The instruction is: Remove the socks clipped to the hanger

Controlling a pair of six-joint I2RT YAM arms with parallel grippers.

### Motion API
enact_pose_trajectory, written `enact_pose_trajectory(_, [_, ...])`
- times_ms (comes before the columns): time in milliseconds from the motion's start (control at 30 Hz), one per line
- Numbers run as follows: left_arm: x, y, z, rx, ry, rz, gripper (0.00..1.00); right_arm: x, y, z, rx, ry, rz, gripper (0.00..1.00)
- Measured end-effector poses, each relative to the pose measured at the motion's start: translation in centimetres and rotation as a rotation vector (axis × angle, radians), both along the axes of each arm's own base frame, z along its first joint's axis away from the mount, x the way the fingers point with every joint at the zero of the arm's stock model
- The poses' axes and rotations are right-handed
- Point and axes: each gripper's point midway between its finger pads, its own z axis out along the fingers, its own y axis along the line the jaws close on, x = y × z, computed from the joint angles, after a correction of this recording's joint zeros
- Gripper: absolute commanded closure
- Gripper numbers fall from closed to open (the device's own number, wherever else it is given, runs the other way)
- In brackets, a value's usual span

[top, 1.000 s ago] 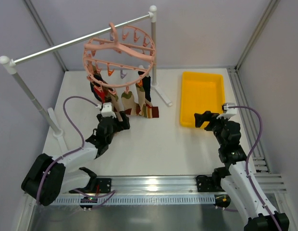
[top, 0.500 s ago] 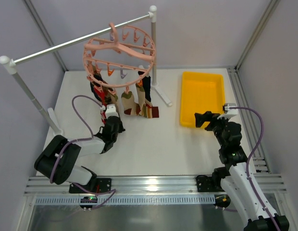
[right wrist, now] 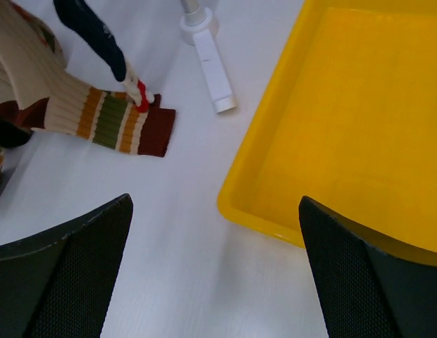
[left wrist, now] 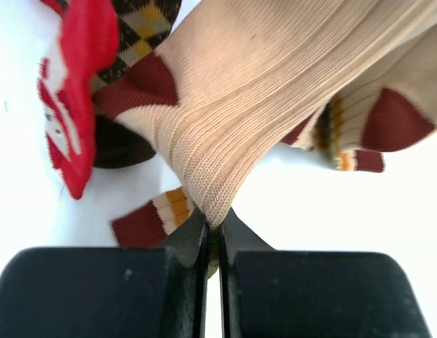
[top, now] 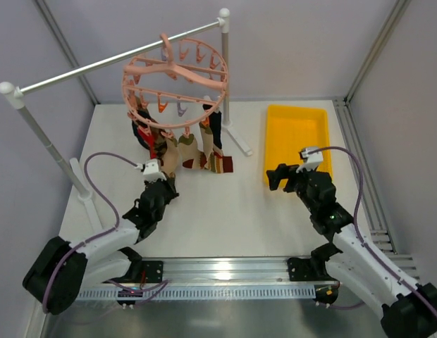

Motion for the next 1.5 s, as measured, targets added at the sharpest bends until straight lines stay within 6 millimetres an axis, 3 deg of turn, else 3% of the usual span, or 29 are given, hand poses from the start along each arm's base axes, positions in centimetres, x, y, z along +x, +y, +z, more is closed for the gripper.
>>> enact_pose_trajectory(200, [-2.2,0.8,3.8,-0.095,-0.103,0.001,1.0,0.0,7.4,1.8,-0.098,0.013,0.154,0.0])
enact_pose_trajectory(300, [-3.2,0.6,4.8,-0.131,-0.125,-0.019,1.0,0.2,11.1,4.6,-0.135,-0.027,0.199,0.0])
enact_pose_trajectory(467, [-4.9,0.5,5.2,-0.183,-0.147,-0.066,1.0,-0.7,19.0,11.0,-0.153,-0.107,0.314,0.0])
enact_pose_trajectory(633, [-6.2,0.9,5.0,-0.212,-0.151,-0.086,1.0,-1.9,24.2,14.2,-0.169,-0.141,0.399,0.02])
enact_pose_trajectory(767, [-6.9,1.2,5.7,-0.242,-0.169,-0.09,1.0,-2.9,27.7,14.5,-0.197,-0.135,0.47,0.07])
enact_pose_trajectory(1067, [-7.3,1.2,4.2,-0.218,-0.114,-0.099,1.0,-3.2,33.2,13.5,-0.248,-0.102,0.572,0.14])
enact_pose_trajectory(1300, [-7.4,1.0,4.1,-0.218,-0.107,-0.109,1.0,-1.8,36.4,13.3,-0.268,-0.106,0.584,0.15])
enact_pose_trajectory(1500, [-7.5,0.9,4.1,-0.218,-0.104,-0.116,1.0,0.0,37.6,12.8,-0.278,-0.104,0.569,0.16])
